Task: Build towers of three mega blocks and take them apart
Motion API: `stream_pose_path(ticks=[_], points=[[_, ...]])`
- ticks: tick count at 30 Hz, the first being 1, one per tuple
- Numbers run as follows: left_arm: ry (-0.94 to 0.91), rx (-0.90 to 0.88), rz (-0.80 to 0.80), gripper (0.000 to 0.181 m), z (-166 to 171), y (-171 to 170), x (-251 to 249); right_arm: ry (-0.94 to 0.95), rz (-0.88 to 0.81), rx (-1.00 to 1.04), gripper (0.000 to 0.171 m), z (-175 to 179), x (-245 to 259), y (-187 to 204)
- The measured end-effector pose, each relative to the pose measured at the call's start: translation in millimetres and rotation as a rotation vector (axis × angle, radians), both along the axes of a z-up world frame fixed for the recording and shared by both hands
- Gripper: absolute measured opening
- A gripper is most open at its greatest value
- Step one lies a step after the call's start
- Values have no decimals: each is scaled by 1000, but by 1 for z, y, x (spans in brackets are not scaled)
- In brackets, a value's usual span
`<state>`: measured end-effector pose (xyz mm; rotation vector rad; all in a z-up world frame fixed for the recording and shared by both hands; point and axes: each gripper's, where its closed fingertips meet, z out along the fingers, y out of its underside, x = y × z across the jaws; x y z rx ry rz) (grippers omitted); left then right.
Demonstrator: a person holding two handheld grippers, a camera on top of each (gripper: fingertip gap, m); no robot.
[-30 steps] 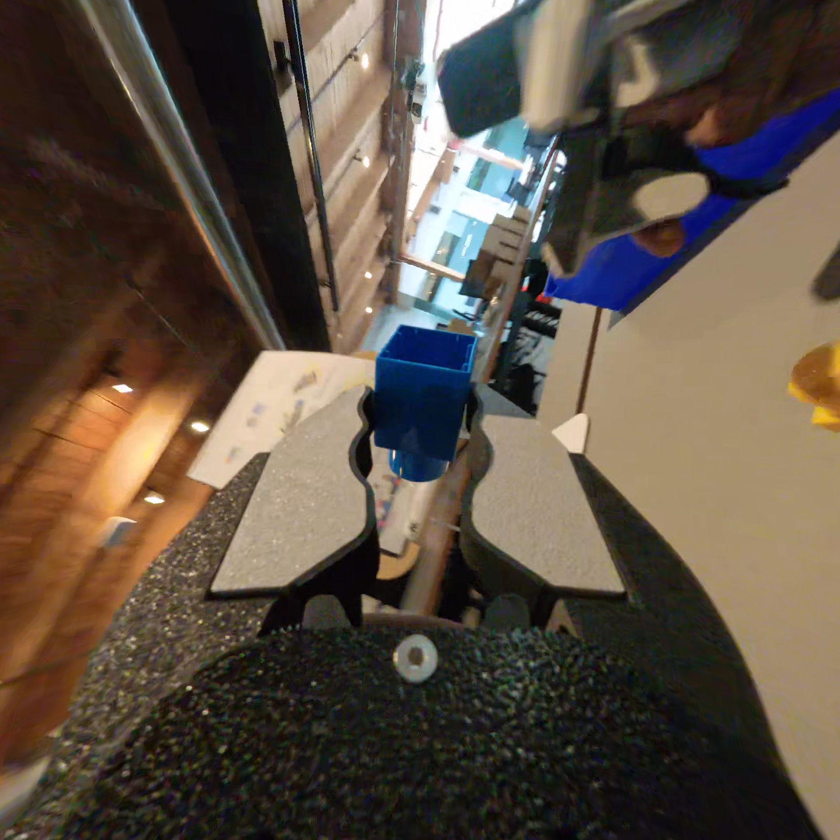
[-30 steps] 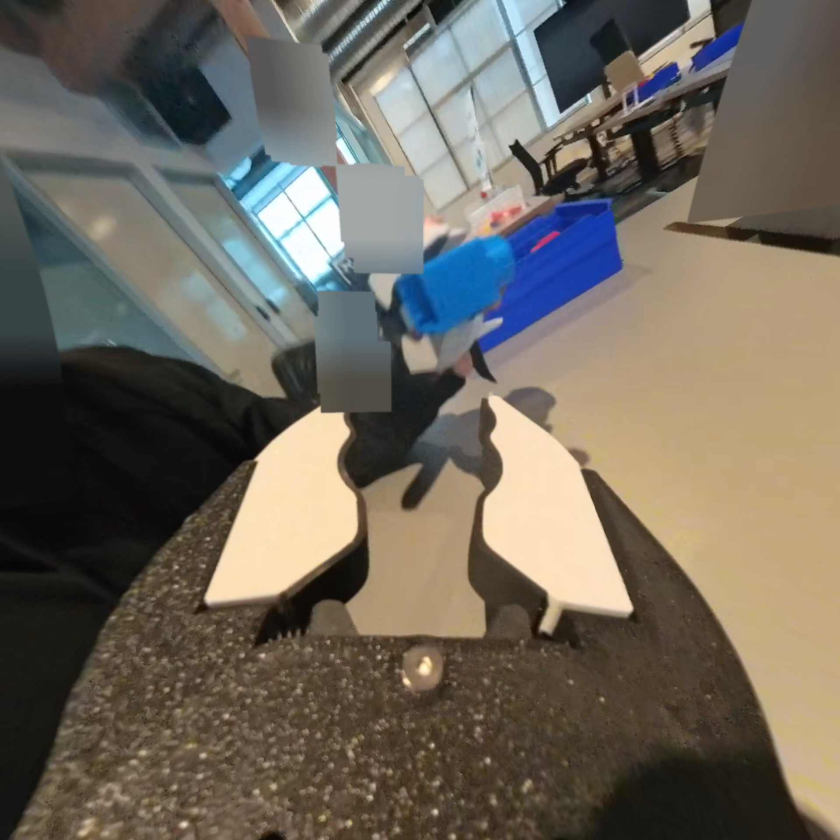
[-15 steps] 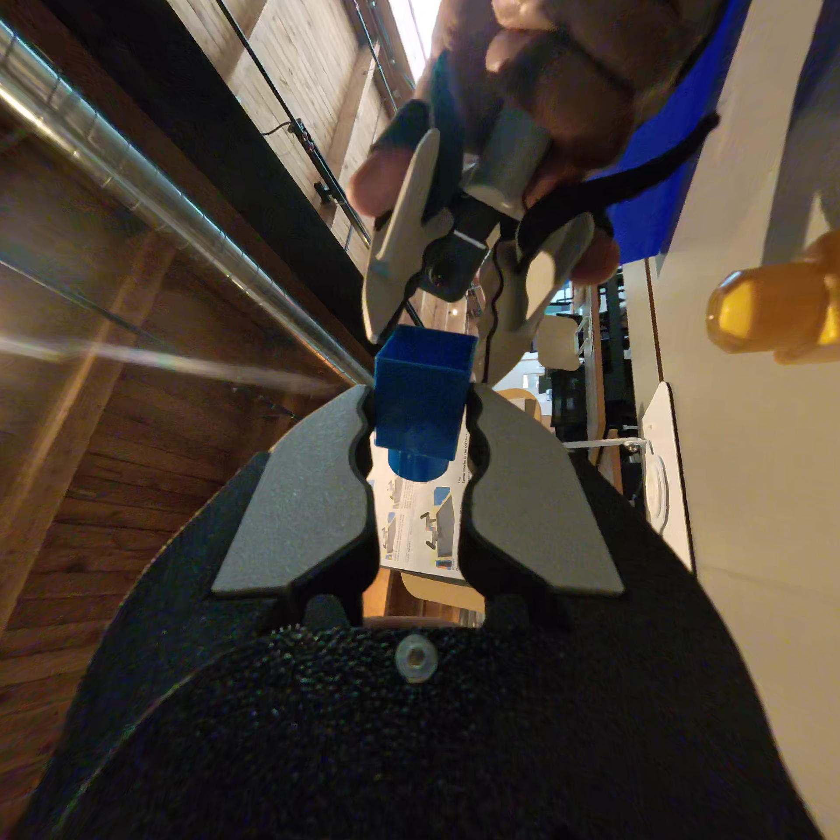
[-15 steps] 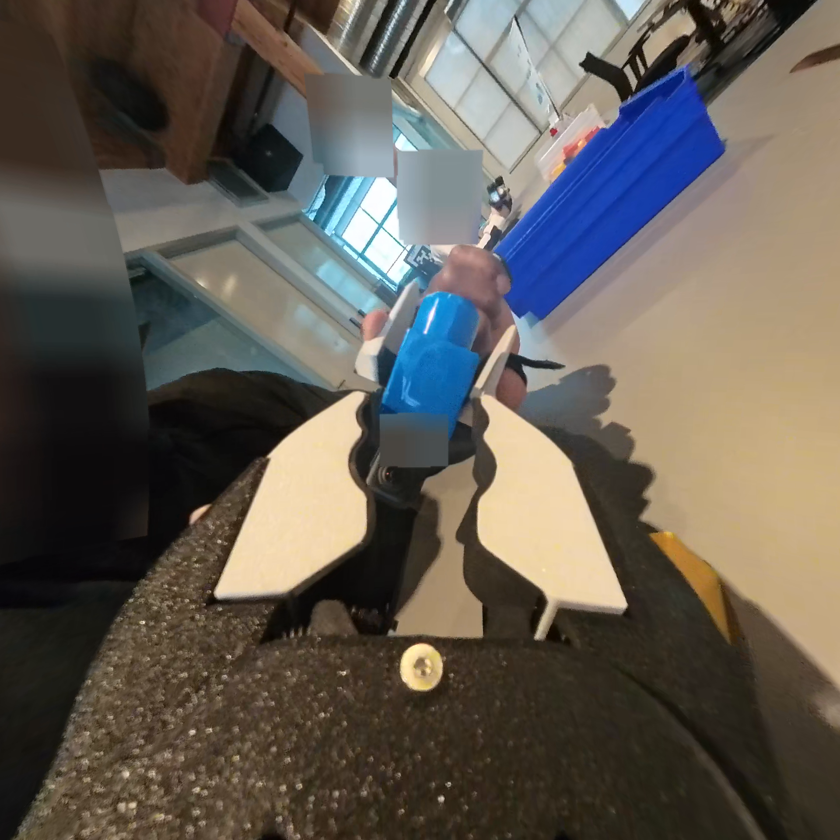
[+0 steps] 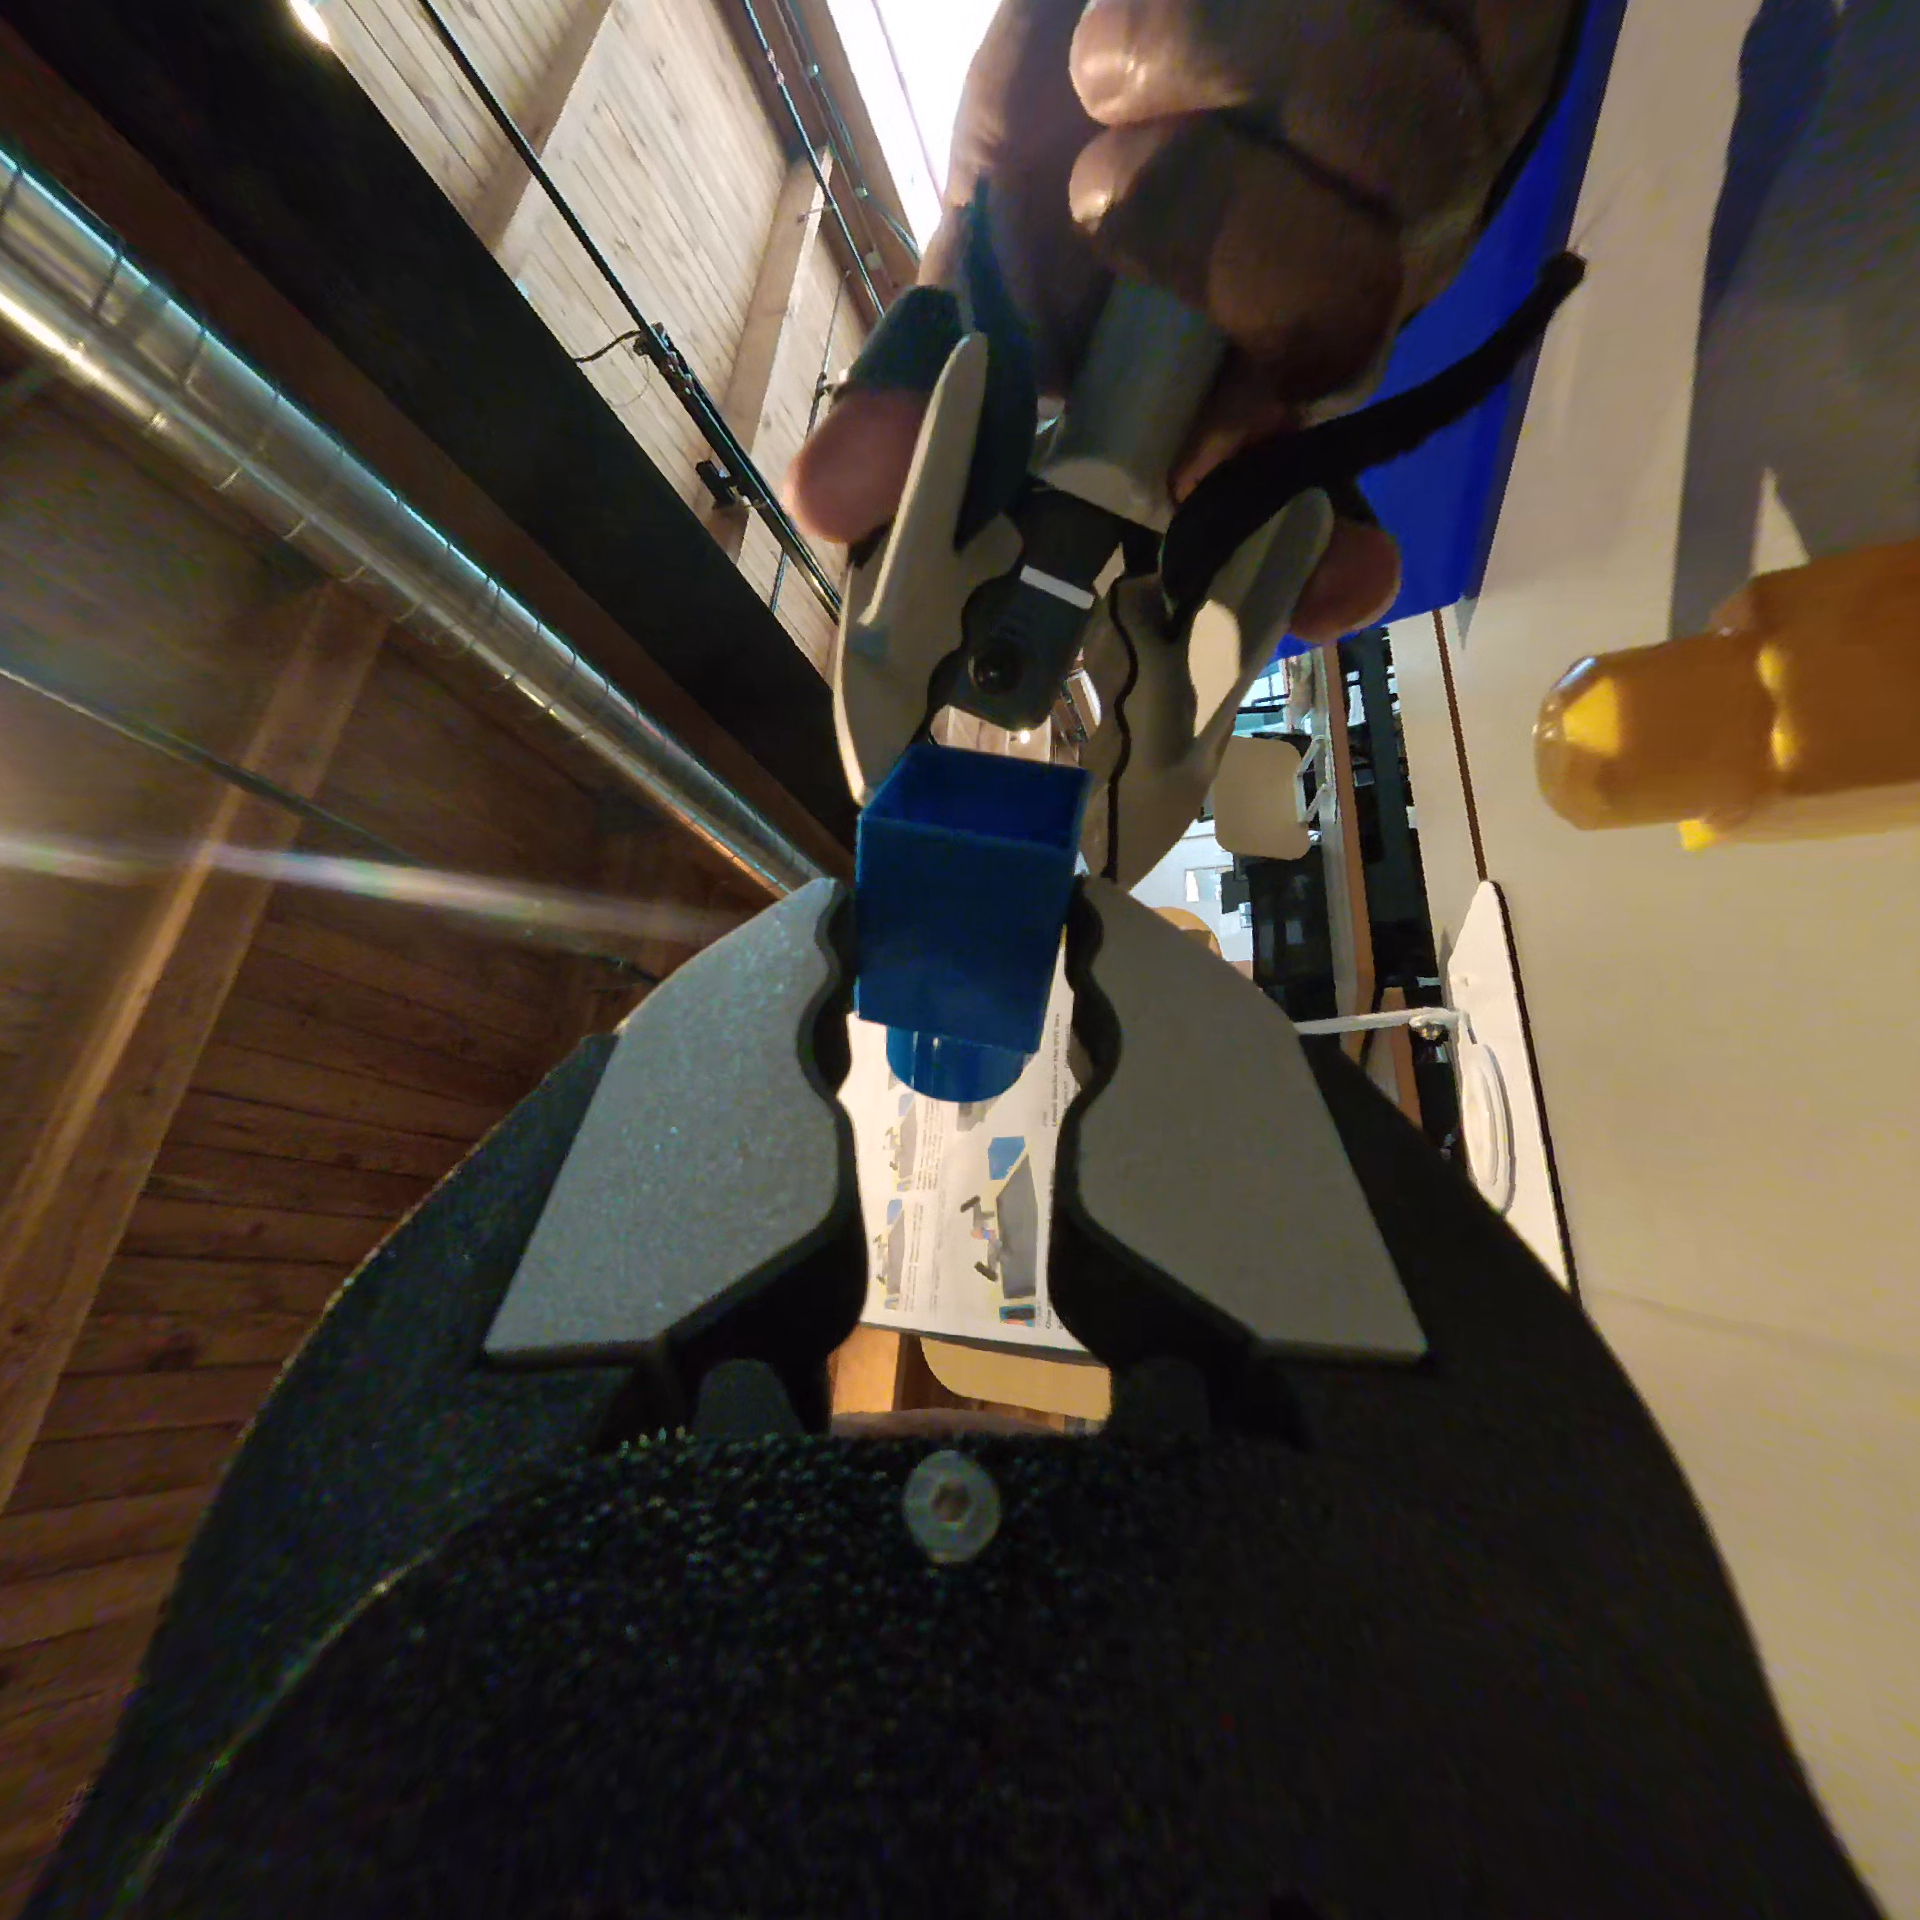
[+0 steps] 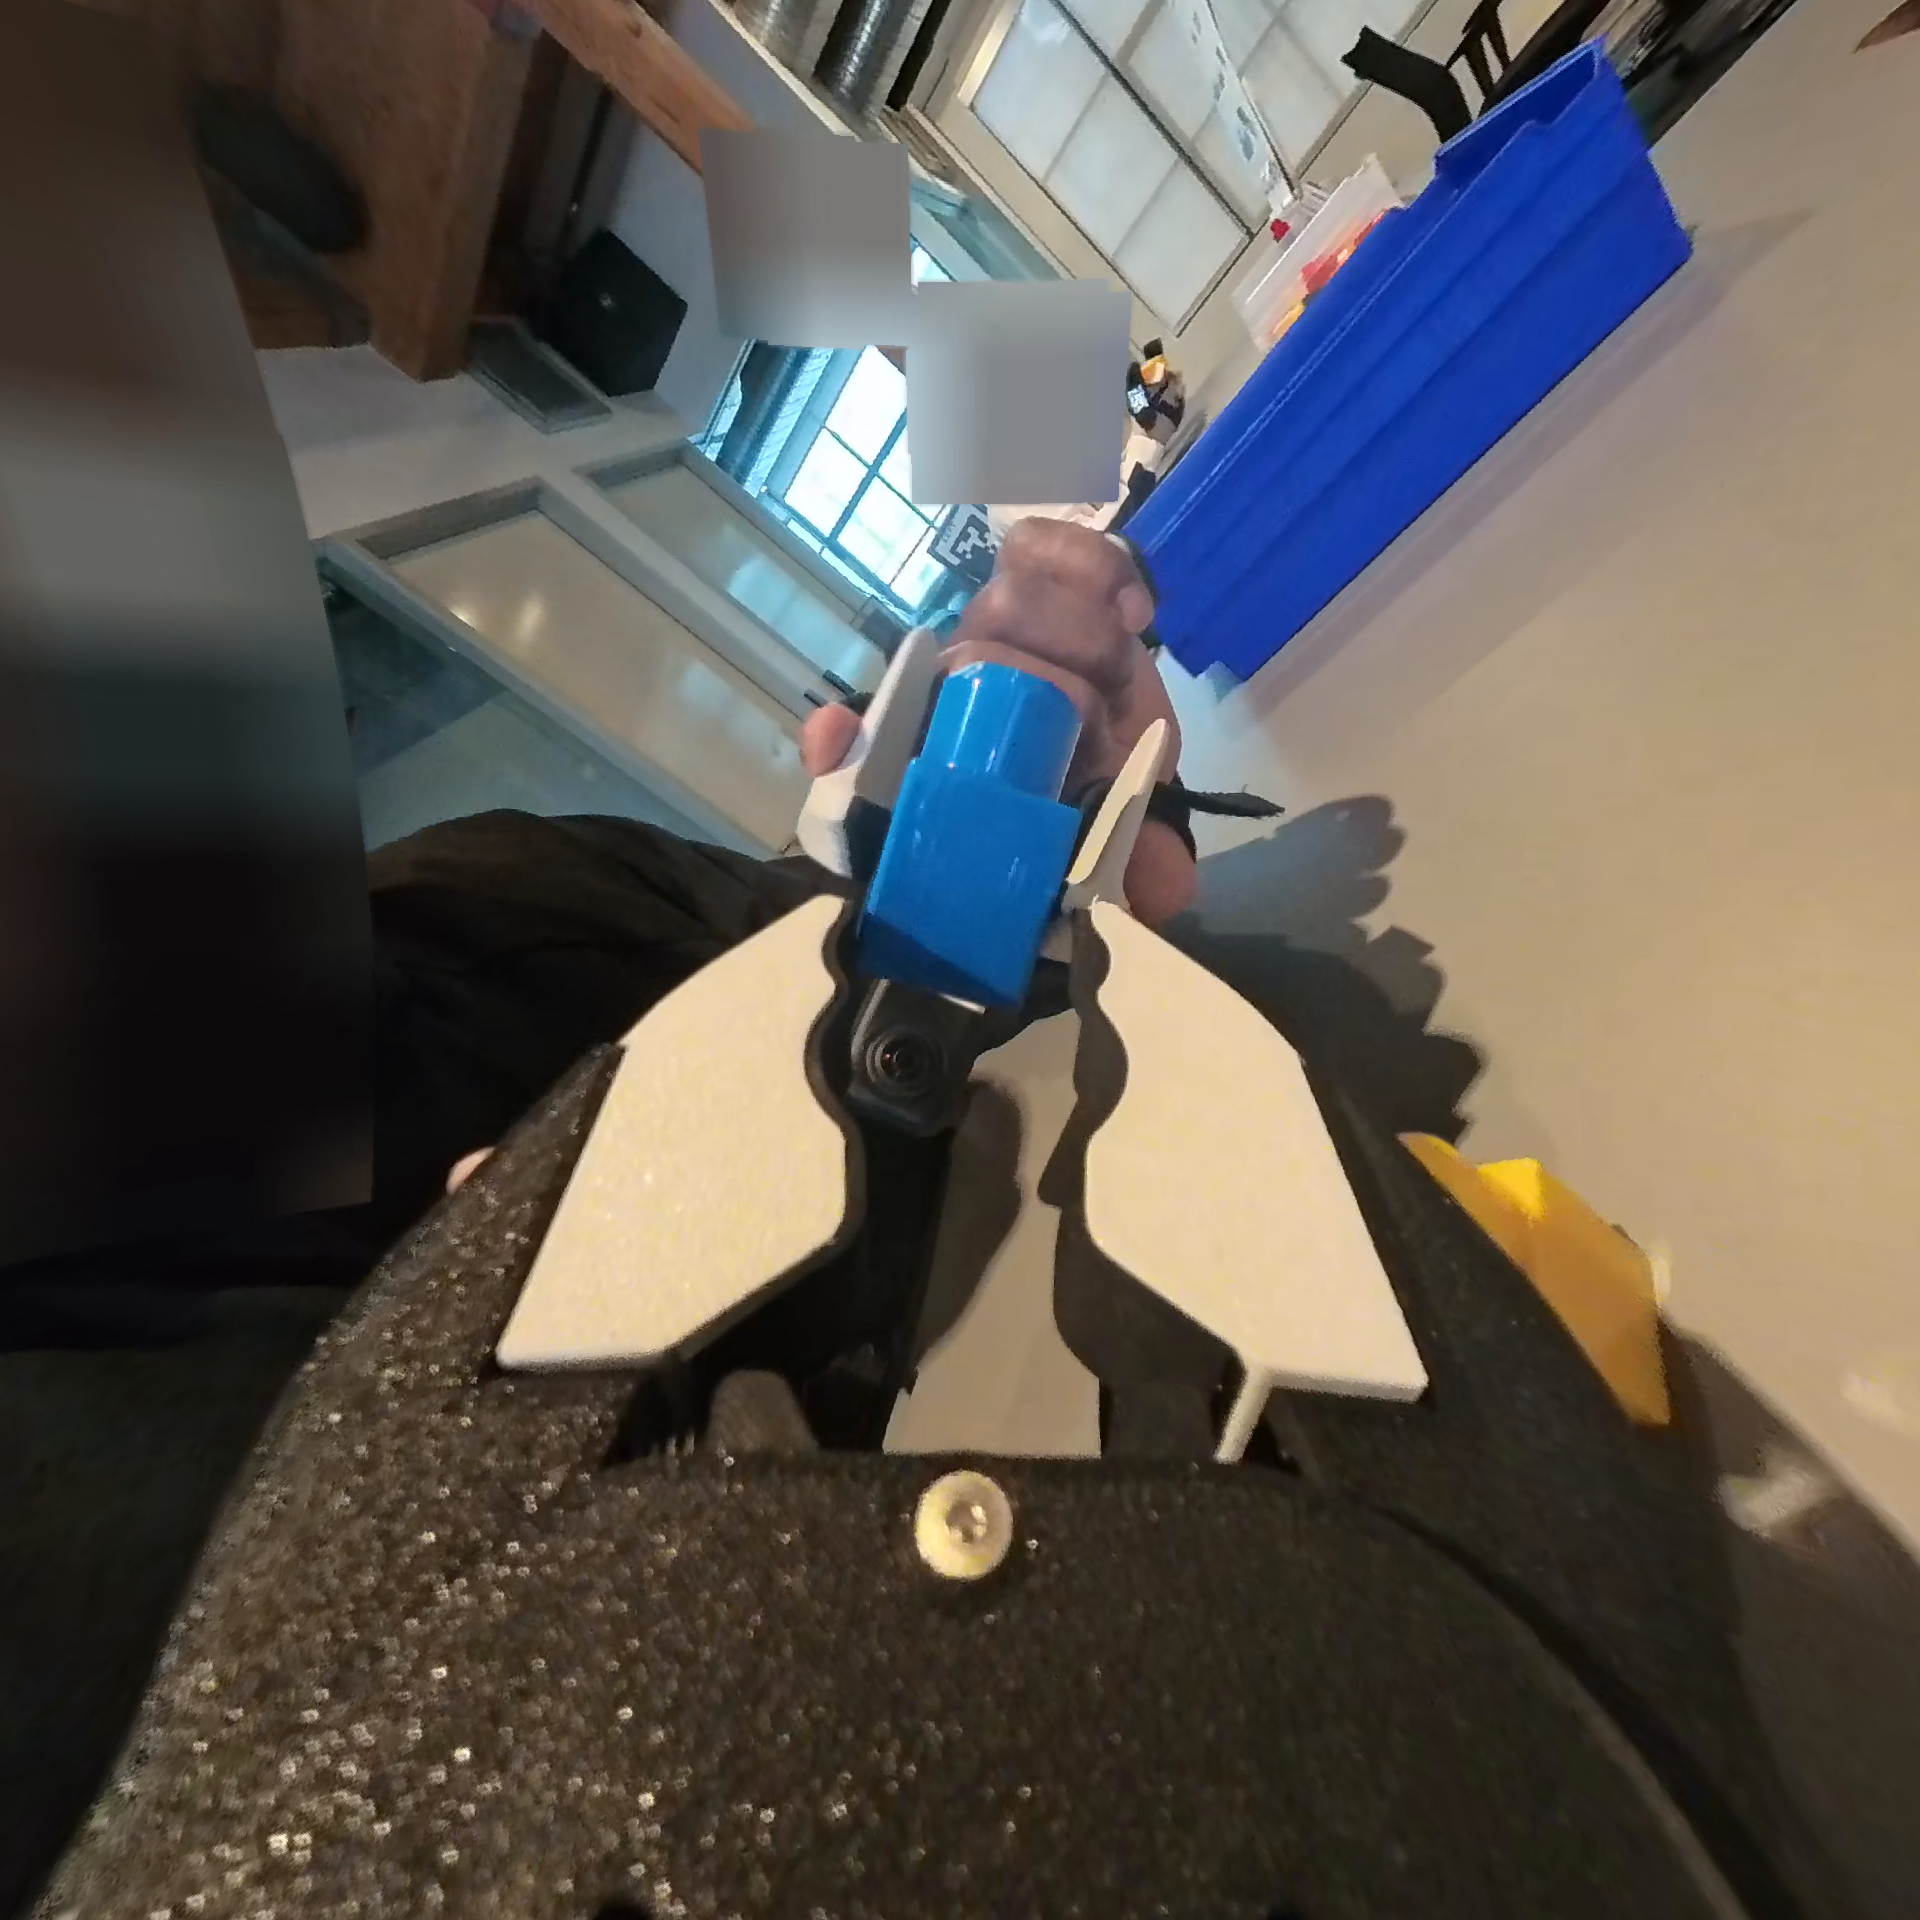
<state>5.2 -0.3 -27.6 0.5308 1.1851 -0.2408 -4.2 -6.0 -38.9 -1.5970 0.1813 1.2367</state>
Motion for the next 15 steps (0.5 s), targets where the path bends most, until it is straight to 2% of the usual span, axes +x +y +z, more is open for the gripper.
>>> stream_pose_path(ticks=[2,4,12,13,15], points=[[4,17,3,39,1,-3,-1,18,13,15,41,1,-1,-3],[-1,30,-2,38,3,-8,-5,32,44,11,51,-1,-5,-5],[61,37,11,39,-7,-6,1,-13,18,-28,40,-9,-1,-1],[77,13,21,41,-8,-2,3,-18,2,-26,34,-9,3,-1],[124,-65,39,46,-7,9,10,-48,-43,-27,34,-11,11,0]])
